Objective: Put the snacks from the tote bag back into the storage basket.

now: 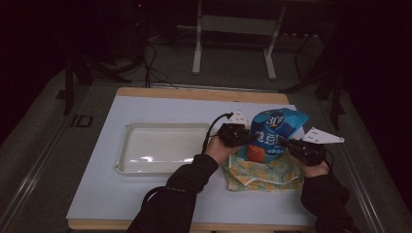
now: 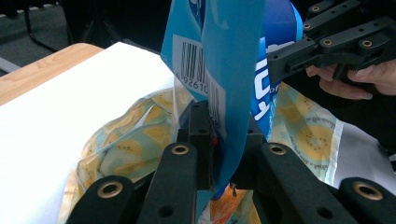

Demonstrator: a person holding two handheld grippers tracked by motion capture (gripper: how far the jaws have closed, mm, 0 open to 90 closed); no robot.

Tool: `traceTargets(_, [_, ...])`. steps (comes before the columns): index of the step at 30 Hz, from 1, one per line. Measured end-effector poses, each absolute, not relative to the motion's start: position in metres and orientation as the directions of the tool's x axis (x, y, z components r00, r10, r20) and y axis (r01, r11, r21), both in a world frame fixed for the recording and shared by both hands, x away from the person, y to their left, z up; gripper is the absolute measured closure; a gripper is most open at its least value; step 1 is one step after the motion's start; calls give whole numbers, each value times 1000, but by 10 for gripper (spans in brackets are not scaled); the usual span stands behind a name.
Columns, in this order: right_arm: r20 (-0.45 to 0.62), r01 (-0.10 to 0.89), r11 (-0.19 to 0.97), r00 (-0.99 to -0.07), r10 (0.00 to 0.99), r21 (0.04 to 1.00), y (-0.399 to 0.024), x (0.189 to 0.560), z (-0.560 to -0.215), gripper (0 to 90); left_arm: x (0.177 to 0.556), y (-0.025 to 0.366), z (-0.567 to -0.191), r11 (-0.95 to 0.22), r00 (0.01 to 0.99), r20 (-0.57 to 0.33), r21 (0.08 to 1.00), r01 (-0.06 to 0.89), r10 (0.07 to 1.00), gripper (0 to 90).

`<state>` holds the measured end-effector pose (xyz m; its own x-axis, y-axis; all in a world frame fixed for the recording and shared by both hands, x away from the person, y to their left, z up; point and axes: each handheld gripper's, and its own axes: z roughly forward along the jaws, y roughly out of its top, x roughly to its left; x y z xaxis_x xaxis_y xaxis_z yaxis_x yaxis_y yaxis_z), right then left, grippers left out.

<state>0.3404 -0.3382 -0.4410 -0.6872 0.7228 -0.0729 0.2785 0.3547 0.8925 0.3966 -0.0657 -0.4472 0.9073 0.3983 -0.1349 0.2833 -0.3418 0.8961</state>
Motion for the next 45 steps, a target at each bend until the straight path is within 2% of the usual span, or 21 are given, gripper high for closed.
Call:
traceTargets(12, [-66, 271, 337, -685, 725, 902, -339, 339, -435, 890, 395, -67, -437, -345, 906, -133, 895, 284, 401, 855])
traceTargets(45, [-101, 210, 333, -693, 714, 919, -334, 328, -378, 892, 389, -58, -373, -351, 924, -99, 906, 237, 368, 872])
